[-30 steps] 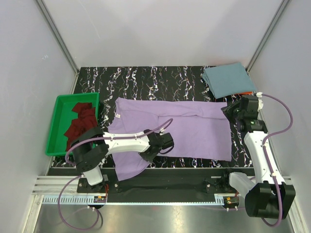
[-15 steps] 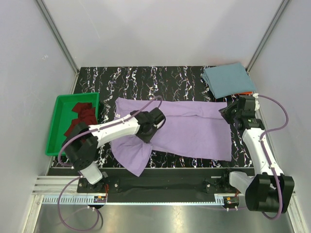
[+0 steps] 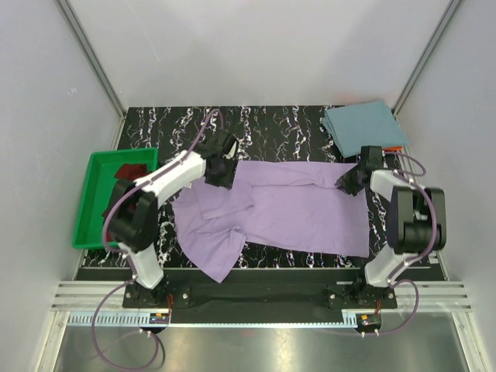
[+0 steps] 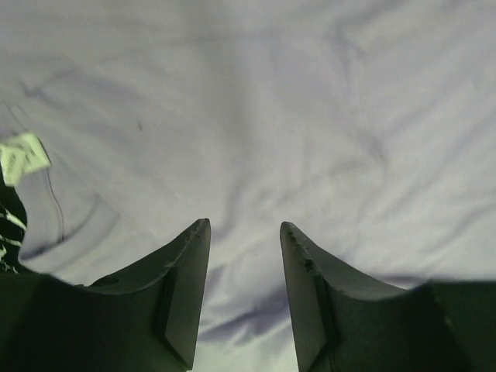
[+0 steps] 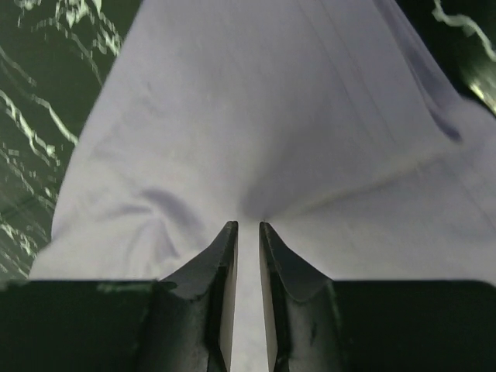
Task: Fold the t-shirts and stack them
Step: Fold the tshirt
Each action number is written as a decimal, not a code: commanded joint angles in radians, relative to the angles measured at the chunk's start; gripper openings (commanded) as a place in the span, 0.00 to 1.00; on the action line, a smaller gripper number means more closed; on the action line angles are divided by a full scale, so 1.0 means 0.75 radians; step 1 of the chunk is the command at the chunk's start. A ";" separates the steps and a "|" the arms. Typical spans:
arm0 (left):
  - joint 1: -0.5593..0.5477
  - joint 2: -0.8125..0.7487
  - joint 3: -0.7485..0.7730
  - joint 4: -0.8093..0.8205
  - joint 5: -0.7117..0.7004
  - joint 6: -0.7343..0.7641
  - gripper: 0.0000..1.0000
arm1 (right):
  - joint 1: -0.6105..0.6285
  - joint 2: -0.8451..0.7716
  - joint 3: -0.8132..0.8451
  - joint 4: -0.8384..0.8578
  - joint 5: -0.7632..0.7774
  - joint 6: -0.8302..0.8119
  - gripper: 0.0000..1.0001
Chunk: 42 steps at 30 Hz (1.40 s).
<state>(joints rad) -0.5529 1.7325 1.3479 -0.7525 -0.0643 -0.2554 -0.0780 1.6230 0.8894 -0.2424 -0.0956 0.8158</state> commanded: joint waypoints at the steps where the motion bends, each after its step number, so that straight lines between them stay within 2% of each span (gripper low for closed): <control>1: 0.070 0.154 0.109 0.028 0.043 -0.044 0.46 | -0.004 0.139 0.149 0.131 0.005 0.041 0.24; 8: 0.177 0.336 0.199 0.020 0.000 -0.075 0.47 | -0.006 0.376 0.283 0.113 0.052 0.062 0.22; 15: 0.250 0.429 0.254 0.005 -0.014 -0.105 0.48 | -0.006 0.374 0.309 0.086 0.086 0.058 0.21; 19: 0.255 0.317 0.271 -0.050 -0.057 -0.101 0.49 | -0.006 0.272 0.272 0.068 0.058 0.062 0.23; 23: 0.210 0.114 0.291 -0.177 -0.155 -0.046 0.51 | -0.006 0.180 0.387 -0.197 0.095 0.027 0.32; 26: 0.057 -0.098 0.120 -0.216 -0.235 -0.013 0.52 | -0.006 0.111 0.434 -0.306 0.091 -0.006 0.37; 27: -0.001 -0.146 0.067 -0.234 -0.258 -0.042 0.52 | -0.006 0.088 0.420 -0.317 0.087 -0.012 0.38; 28: -0.119 -0.231 -0.055 -0.236 -0.268 -0.064 0.52 | -0.006 0.064 0.406 -0.319 0.078 -0.022 0.38; 30: -0.292 -0.305 -0.169 -0.226 -0.262 -0.162 0.50 | -0.004 -0.004 0.351 -0.303 0.050 -0.030 0.39; 32: -0.399 -0.385 -0.320 -0.210 -0.225 -0.252 0.50 | -0.006 -0.059 0.316 -0.284 0.029 -0.038 0.39; 36: -0.671 -0.414 -0.441 -0.220 -0.225 -0.385 0.49 | -0.006 -0.141 0.236 -0.270 -0.020 -0.063 0.39; 42: -0.939 -0.251 -0.427 -0.248 -0.262 -0.559 0.49 | -0.015 -0.231 0.197 -0.258 -0.040 -0.104 0.40</control>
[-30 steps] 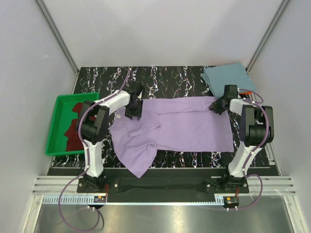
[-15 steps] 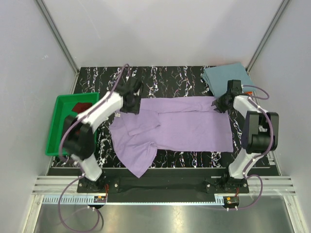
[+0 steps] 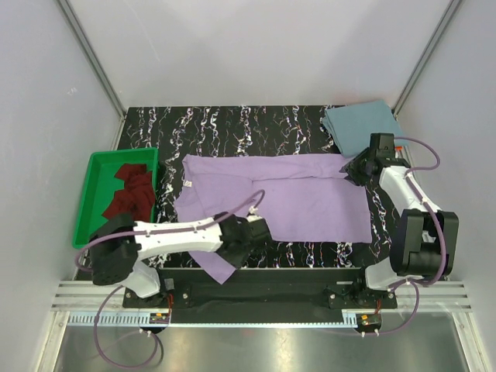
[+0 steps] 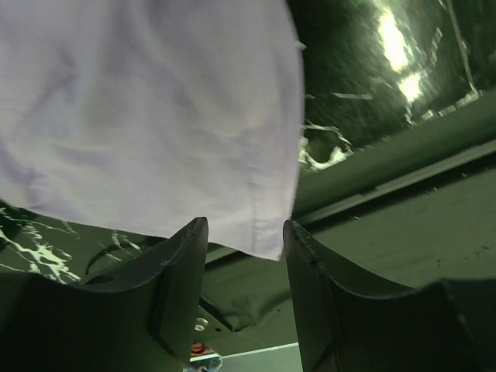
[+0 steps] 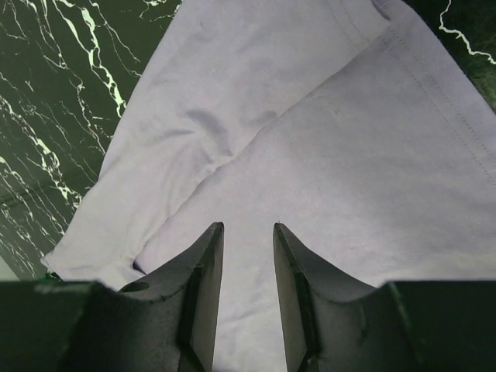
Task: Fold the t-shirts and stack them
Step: Fold the tshirt
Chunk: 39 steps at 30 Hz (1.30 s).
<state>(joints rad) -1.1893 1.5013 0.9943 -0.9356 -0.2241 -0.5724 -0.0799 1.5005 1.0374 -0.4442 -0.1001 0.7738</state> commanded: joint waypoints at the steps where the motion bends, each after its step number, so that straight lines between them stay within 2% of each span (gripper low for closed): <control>1: -0.112 0.074 0.057 -0.008 -0.045 -0.139 0.49 | -0.014 -0.072 -0.001 0.013 -0.046 -0.048 0.40; 7: -0.261 0.189 0.147 -0.109 -0.112 -0.182 0.51 | -0.028 -0.072 0.008 0.026 -0.087 -0.072 0.40; 17: -0.363 0.299 0.036 -0.104 -0.196 -0.363 0.48 | -0.063 -0.039 -0.031 0.083 -0.159 -0.036 0.40; 27: -0.374 0.330 -0.023 -0.062 -0.274 -0.437 0.45 | -0.069 -0.090 -0.044 0.087 -0.141 -0.013 0.40; 30: -0.374 0.340 -0.015 -0.068 -0.321 -0.458 0.43 | -0.069 -0.109 -0.052 0.097 -0.143 -0.005 0.40; 31: -0.372 0.344 -0.001 -0.068 -0.333 -0.460 0.40 | -0.069 -0.115 -0.054 0.099 -0.141 -0.005 0.40; 39: -0.372 0.373 0.014 -0.041 -0.305 -0.450 0.39 | -0.071 -0.107 -0.054 0.097 -0.139 -0.015 0.39</control>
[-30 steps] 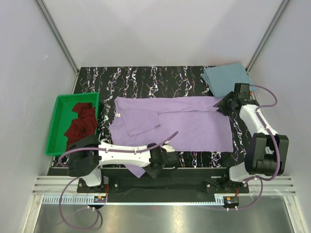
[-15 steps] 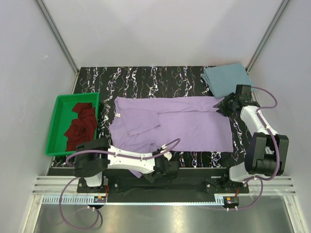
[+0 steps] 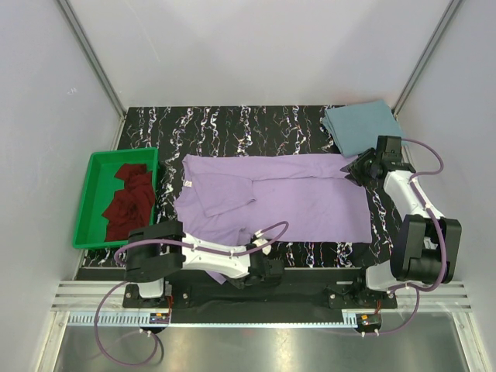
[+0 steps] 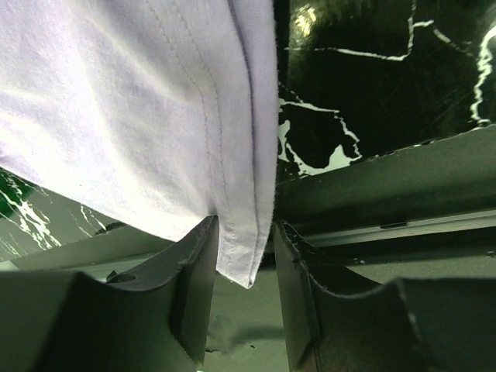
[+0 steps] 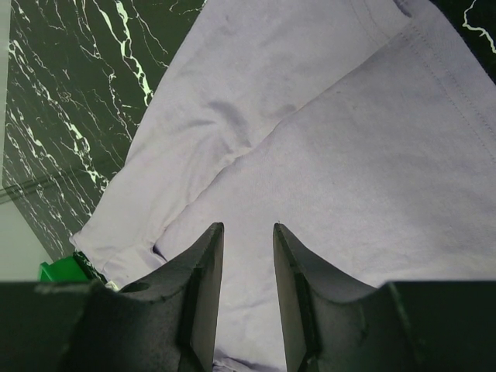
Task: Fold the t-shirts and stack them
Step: Fold the tshirt
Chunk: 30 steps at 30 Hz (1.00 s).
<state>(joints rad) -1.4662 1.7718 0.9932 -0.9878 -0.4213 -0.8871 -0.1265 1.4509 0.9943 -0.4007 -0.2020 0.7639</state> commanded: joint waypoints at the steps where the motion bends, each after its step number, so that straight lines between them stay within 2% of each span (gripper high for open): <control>1: -0.002 0.010 0.009 0.031 -0.040 -0.032 0.38 | -0.009 -0.041 0.006 0.039 -0.003 -0.002 0.39; 4: -0.002 0.012 0.003 0.022 -0.044 -0.036 0.26 | -0.011 -0.045 0.008 0.039 -0.003 -0.002 0.39; 5: -0.004 0.012 0.007 0.006 -0.056 -0.038 0.21 | -0.011 -0.047 0.008 0.035 -0.001 -0.002 0.40; 6: -0.004 0.012 0.021 -0.006 -0.066 -0.044 0.09 | -0.011 -0.047 0.010 0.023 0.003 -0.002 0.39; 8: -0.002 0.004 0.048 -0.071 -0.107 -0.061 0.00 | -0.015 -0.041 0.034 -0.020 0.046 -0.004 0.39; 14: 0.012 -0.075 0.177 -0.217 -0.199 -0.030 0.00 | -0.146 0.033 0.163 -0.386 0.236 0.086 0.42; 19: 0.030 -0.172 0.181 -0.176 -0.205 0.015 0.00 | -0.251 0.078 0.180 -0.672 0.375 0.200 0.45; 24: 0.061 -0.333 0.122 -0.164 -0.240 0.054 0.00 | -0.316 0.058 0.096 -0.758 0.437 0.217 0.56; 27: 0.108 -0.423 0.059 -0.111 -0.238 0.107 0.00 | -0.324 0.039 0.075 -0.793 0.492 0.213 0.61; 30: 0.165 -0.538 0.005 -0.021 -0.207 0.182 0.00 | -0.324 0.003 0.010 -0.781 0.445 0.211 0.61</control>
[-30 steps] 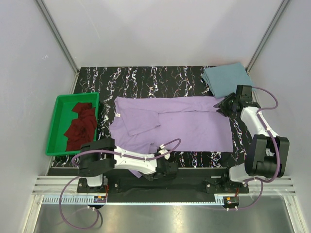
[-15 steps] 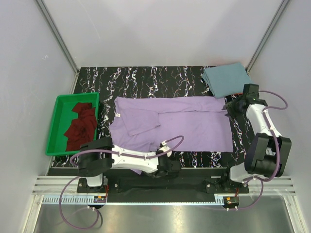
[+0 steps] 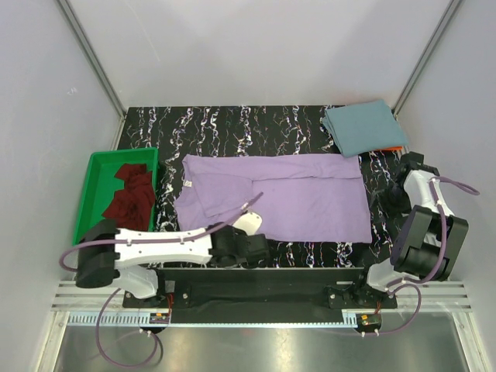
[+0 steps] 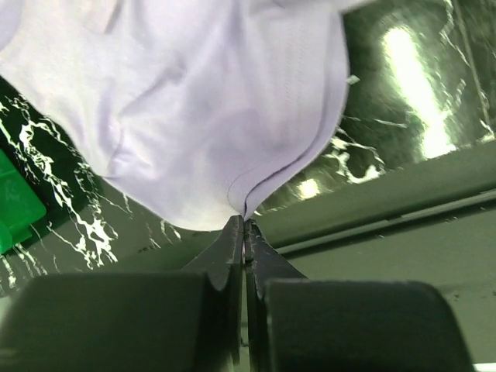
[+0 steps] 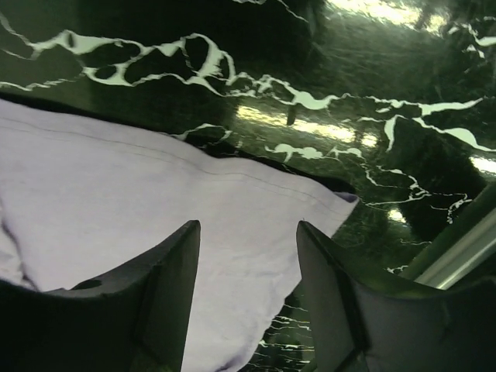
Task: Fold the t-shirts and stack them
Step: Fold the tshirt
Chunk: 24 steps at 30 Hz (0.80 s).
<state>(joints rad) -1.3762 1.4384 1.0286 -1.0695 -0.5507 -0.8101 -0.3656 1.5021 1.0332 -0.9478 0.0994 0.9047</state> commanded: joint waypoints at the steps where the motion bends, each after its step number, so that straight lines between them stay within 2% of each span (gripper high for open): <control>1: 0.063 -0.134 -0.054 0.125 -0.011 0.120 0.00 | -0.003 -0.072 -0.095 -0.039 0.011 0.017 0.60; 7: 0.245 -0.238 -0.063 0.203 0.096 0.304 0.00 | 0.007 -0.072 -0.258 0.018 0.019 0.005 0.55; 11: 0.378 -0.284 -0.026 0.254 0.153 0.403 0.00 | 0.040 -0.062 -0.330 0.059 0.009 0.070 0.54; 17: 0.430 -0.249 0.005 0.323 0.223 0.473 0.00 | 0.052 -0.054 -0.404 0.141 0.035 0.150 0.50; 20: 0.450 -0.247 -0.001 0.340 0.237 0.485 0.00 | 0.052 -0.045 -0.406 0.151 0.078 0.168 0.44; 24: 0.475 -0.269 -0.013 0.338 0.231 0.495 0.00 | 0.052 -0.062 -0.396 0.153 0.107 0.172 0.30</control>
<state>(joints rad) -1.0363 1.2522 0.9928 -0.8585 -0.3923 -0.4690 -0.3298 1.4654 0.7513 -0.8711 0.0879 0.9974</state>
